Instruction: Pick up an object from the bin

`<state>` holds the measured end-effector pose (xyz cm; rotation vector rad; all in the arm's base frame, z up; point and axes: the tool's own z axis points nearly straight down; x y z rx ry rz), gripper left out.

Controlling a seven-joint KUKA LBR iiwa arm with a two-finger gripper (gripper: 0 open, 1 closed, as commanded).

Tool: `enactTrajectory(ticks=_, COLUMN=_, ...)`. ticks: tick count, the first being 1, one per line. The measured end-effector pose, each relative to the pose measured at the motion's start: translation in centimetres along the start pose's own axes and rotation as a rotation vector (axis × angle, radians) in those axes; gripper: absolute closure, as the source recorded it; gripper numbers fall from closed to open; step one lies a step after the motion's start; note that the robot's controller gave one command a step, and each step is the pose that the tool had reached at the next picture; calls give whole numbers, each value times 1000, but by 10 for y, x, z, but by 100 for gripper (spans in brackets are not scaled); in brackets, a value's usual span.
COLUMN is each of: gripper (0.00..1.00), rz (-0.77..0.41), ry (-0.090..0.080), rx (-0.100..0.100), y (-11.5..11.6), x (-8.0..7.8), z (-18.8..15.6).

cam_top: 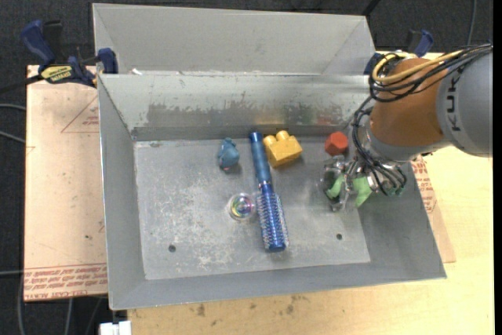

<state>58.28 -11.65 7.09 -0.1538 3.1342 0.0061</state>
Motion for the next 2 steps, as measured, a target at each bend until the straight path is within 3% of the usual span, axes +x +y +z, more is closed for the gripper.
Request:
enactTrajectory(ticks=1, gripper=100, rz=-78, ry=-12, rx=9, y=-34, x=-53, z=-85)
enactTrajectory(ticks=2, gripper=100, rz=-40, ry=-9, rx=6, y=-32, x=-57, z=-155)
